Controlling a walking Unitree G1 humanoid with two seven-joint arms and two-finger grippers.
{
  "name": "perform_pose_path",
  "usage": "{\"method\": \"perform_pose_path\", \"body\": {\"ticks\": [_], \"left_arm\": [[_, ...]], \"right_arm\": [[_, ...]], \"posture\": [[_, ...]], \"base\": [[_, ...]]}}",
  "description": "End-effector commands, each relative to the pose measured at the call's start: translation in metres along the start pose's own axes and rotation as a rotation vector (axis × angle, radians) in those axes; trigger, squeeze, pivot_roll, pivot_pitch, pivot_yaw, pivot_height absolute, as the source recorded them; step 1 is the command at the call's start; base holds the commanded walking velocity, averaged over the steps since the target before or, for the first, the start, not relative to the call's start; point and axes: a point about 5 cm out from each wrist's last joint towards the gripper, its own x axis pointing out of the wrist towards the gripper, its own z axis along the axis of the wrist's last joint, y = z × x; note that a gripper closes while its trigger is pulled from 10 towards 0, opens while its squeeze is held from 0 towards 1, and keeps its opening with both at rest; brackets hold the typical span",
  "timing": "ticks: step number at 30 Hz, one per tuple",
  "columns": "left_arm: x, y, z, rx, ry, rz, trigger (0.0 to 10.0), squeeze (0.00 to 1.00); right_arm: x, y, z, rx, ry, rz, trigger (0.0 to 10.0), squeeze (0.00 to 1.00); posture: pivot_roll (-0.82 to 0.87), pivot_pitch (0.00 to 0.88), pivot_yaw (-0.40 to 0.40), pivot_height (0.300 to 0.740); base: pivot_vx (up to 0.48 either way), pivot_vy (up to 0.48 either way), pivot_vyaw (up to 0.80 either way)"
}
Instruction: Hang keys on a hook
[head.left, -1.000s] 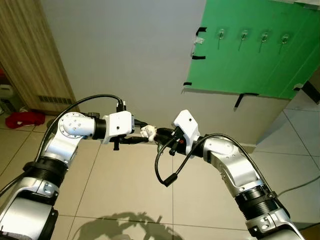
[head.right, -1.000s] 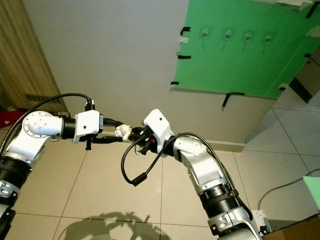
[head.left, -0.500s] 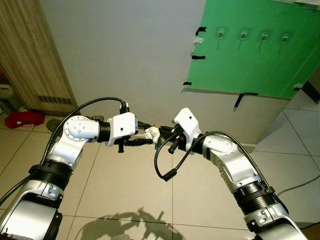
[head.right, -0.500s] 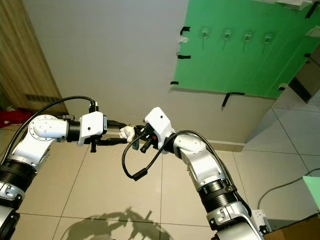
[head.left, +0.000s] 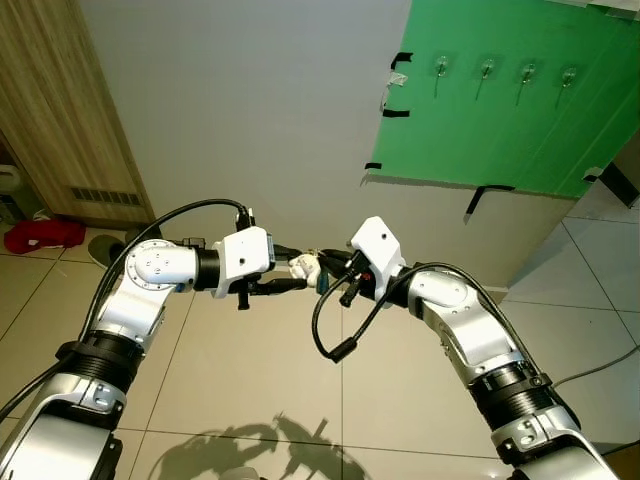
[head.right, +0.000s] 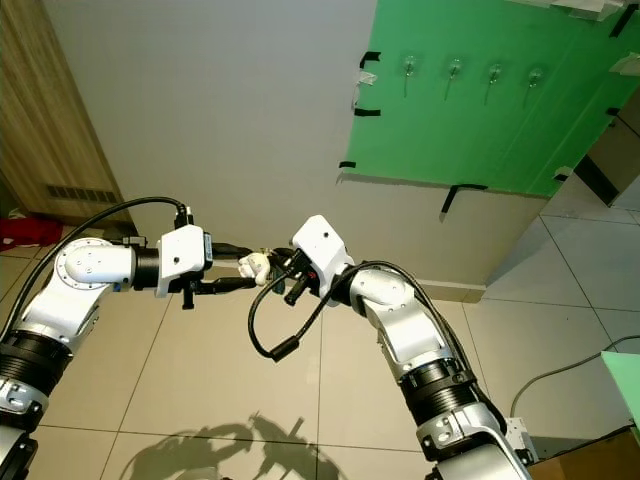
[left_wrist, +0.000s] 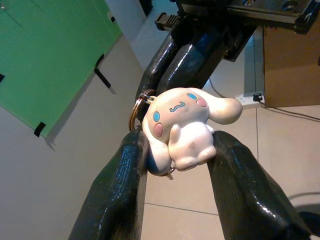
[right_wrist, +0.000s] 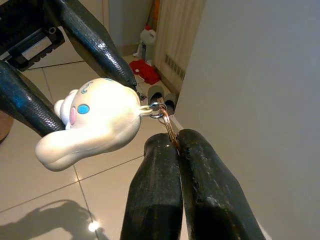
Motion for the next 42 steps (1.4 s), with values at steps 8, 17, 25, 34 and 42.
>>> {"method": "perform_pose_path", "body": {"ticks": [8, 17, 25, 34, 42], "left_arm": [[-0.001, -0.011, -0.004, -0.087, 0.006, -0.074, 10.0, 0.57], [0.0, -0.009, 0.0, -0.23, -0.104, -0.02, 10.0, 1.0], [0.013, -0.02, -0.019, -0.519, -0.205, 0.259, 10.0, 1.0], [0.032, -0.038, -0.053, -0.879, -0.137, 0.842, 10.0, 0.0], [0.025, -0.071, -0.088, -0.92, 0.062, 1.029, 10.0, 0.0]], "right_arm": [[-0.019, -0.032, 0.004, -0.046, 0.015, -0.133, 0.0, 0.0], [-0.021, -0.032, 0.007, -0.17, 0.049, -0.099, 0.0, 0.0], [-0.027, -0.026, -0.022, -0.461, 0.232, -0.106, 0.0, 0.0], [-0.038, -0.01, -0.075, -0.582, 0.399, -0.241, 0.0, 0.0], [-0.043, -0.004, -0.086, 0.098, 0.122, -0.578, 0.0, 0.0]], "posture": [[0.04, 0.0, -0.076, 0.74], [0.04, 0.0, -0.078, 0.74], [0.04, 0.0, -0.06, 0.74], [0.05, 0.0, -0.062, 0.74], [0.03, 0.0, -0.047, 0.74]], "base": [[0.0, 0.0, 0.0], [0.0, 0.0, 0.0], [0.0, 0.0, 0.0], [0.0, 0.0, 0.0], [0.0, 0.0, 0.0]]}}
